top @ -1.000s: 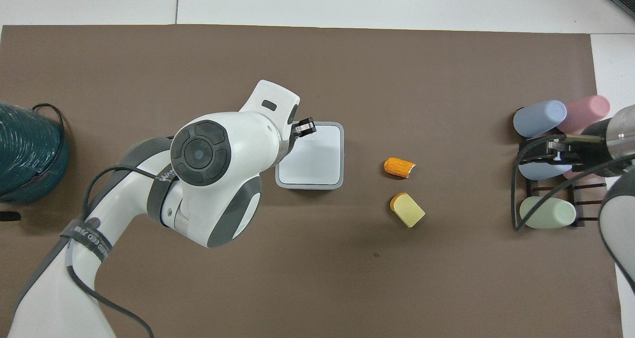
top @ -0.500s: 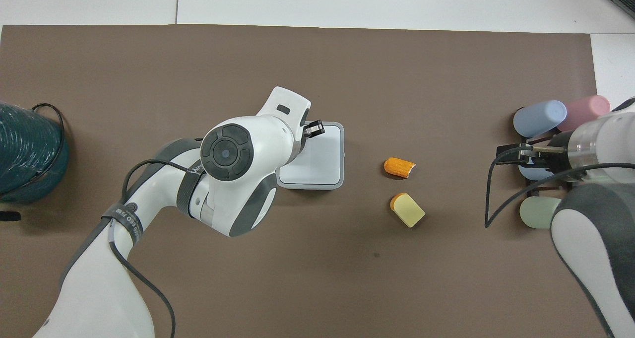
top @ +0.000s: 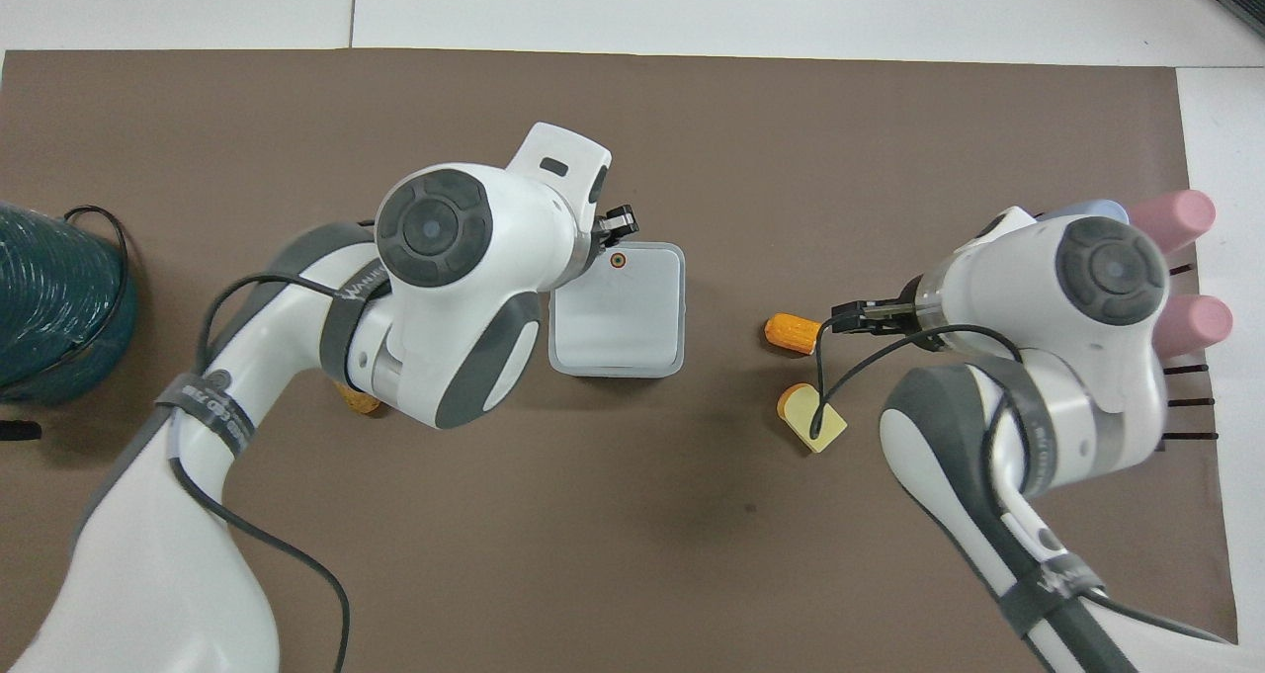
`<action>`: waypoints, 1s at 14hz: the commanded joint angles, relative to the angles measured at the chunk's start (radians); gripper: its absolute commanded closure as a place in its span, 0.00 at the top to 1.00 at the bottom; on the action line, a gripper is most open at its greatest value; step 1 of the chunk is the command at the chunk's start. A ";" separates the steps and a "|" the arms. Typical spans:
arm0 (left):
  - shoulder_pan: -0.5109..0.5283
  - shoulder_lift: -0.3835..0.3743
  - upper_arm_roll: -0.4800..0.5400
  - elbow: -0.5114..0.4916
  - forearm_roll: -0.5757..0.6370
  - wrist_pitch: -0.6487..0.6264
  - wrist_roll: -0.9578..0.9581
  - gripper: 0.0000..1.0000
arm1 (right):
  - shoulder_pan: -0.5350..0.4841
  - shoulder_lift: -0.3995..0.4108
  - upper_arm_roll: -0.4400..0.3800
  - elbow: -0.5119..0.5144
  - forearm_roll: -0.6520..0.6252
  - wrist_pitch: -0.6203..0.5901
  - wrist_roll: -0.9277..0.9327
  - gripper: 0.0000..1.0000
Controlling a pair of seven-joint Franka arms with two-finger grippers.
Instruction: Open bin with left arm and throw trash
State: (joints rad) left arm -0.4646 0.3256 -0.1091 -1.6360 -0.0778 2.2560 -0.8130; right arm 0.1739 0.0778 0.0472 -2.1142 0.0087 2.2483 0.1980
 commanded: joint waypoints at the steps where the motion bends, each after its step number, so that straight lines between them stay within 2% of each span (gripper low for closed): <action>1: 0.073 0.027 0.000 0.186 -0.008 -0.235 0.008 0.06 | 0.059 0.037 -0.001 -0.088 0.016 0.134 0.020 1.00; 3: 0.116 0.018 -0.003 0.200 -0.002 -0.291 0.026 0.26 | 0.103 0.071 -0.001 -0.115 0.016 0.189 0.050 1.00; 5: 0.138 0.007 0.005 0.193 0.003 -0.311 0.089 0.45 | 0.133 0.070 -0.001 -0.151 0.016 0.194 0.060 1.00; 9: 0.207 -0.048 0.008 0.096 0.009 -0.386 0.323 0.78 | 0.170 0.036 0.000 -0.225 0.016 0.183 0.057 1.00; 10: 0.222 -0.068 0.009 0.049 0.030 -0.383 0.369 0.86 | 0.176 0.030 0.000 -0.239 0.016 0.182 0.044 0.42; 11: 0.230 -0.092 0.011 0.000 0.058 -0.377 0.417 0.93 | 0.176 0.028 0.000 -0.239 0.016 0.168 0.031 0.00; 14: 0.276 -0.152 0.011 -0.140 0.110 -0.366 0.520 0.97 | 0.176 0.007 0.000 -0.231 0.016 0.081 0.032 0.00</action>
State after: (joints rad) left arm -0.2111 0.2601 -0.0959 -1.6431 -0.0052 1.8758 -0.3496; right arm 0.3484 0.1225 0.0473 -2.3156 0.0094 2.3627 0.2500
